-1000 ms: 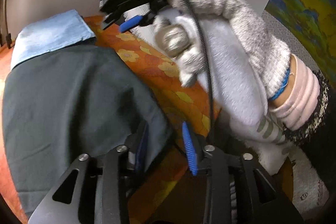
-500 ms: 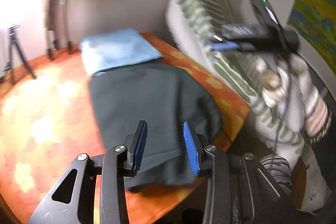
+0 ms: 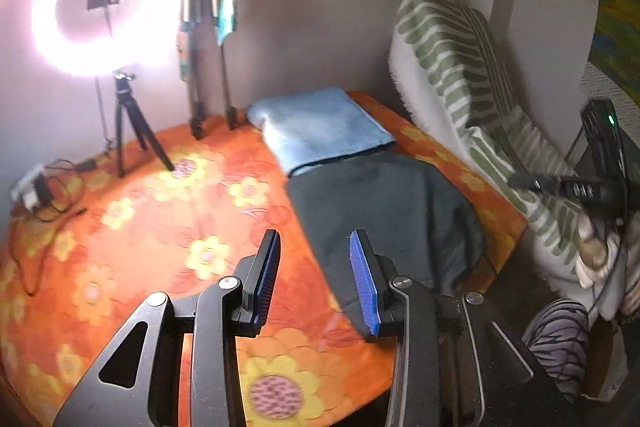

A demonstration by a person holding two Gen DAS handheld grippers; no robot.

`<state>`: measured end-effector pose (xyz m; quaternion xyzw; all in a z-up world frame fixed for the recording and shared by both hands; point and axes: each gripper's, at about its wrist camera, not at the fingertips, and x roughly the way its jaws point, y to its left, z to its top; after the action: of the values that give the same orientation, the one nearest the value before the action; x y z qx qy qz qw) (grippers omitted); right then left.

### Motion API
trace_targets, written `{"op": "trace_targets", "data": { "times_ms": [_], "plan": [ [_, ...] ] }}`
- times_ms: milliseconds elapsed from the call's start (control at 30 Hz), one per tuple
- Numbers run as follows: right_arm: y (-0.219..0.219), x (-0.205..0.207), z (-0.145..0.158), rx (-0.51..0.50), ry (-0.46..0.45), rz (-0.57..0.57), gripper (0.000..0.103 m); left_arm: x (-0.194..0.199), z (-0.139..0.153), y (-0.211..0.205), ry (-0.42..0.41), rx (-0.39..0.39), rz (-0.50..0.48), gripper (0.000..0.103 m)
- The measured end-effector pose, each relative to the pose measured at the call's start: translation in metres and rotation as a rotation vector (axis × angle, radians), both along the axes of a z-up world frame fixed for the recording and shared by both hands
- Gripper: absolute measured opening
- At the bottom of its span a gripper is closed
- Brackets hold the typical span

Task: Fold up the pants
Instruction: 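Open both grippers and release the folded trouser strip, then move both grippers to the end of the trouser strip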

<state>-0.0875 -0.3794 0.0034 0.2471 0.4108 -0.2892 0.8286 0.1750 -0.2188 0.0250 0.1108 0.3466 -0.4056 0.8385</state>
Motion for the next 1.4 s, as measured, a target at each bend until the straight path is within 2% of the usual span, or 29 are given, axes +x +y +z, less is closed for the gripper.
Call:
{"op": "trace_targets", "data": {
  "times_ms": [167, 333, 433, 567, 667, 767, 833, 967, 1067, 1233, 1300, 1400],
  "plan": [
    [0.022, -0.011, -0.002, 0.024, -0.01, 0.009, 0.046, 0.004, 0.032, 0.018, -0.047, 0.056, 0.026, 0.034],
    [0.04, -0.011, 0.004, 0.007, -0.02, 0.031, 0.046, -0.004, 0.09, 0.03, -0.155, 0.107, 0.034, 0.034],
    [0.044, -0.008, 0.005, 0.015, -0.031, 0.034, 0.046, -0.008, 0.12, 0.034, -0.19, 0.103, 0.039, 0.034],
    [0.046, -0.005, 0.003, 0.019, -0.031, 0.037, 0.046, -0.009, 0.131, 0.031, -0.178, 0.071, 0.038, 0.035],
    [0.045, -0.004, 0.002, 0.021, -0.024, 0.033, 0.046, -0.01, 0.115, 0.021, -0.135, 0.031, 0.021, 0.046],
    [0.037, -0.003, 0.003, 0.003, -0.008, 0.025, 0.047, -0.009, 0.087, 0.008, -0.065, -0.001, 0.012, 0.046],
    [0.028, -0.004, 0.002, 0.0, -0.011, 0.008, 0.053, -0.009, 0.069, 0.0, -0.015, -0.033, 0.004, 0.046],
    [0.007, 0.0, -0.006, 0.041, -0.025, 0.018, 0.053, -0.01, 0.039, -0.017, 0.046, -0.075, -0.003, 0.046],
    [-0.004, 0.006, -0.019, 0.072, -0.028, 0.045, 0.053, -0.006, 0.01, -0.032, 0.096, -0.065, -0.005, 0.046],
    [-0.035, 0.013, -0.052, 0.096, 0.01, -0.016, 0.053, 0.01, -0.038, -0.051, 0.202, -0.071, 0.007, 0.046],
    [-0.048, 0.017, -0.061, 0.089, 0.039, -0.04, 0.053, 0.018, -0.054, -0.055, 0.238, -0.081, 0.022, 0.055],
    [-0.069, 0.023, -0.075, 0.115, 0.065, -0.063, 0.053, 0.032, -0.081, -0.062, 0.285, -0.079, 0.046, 0.055]
  ]
}}
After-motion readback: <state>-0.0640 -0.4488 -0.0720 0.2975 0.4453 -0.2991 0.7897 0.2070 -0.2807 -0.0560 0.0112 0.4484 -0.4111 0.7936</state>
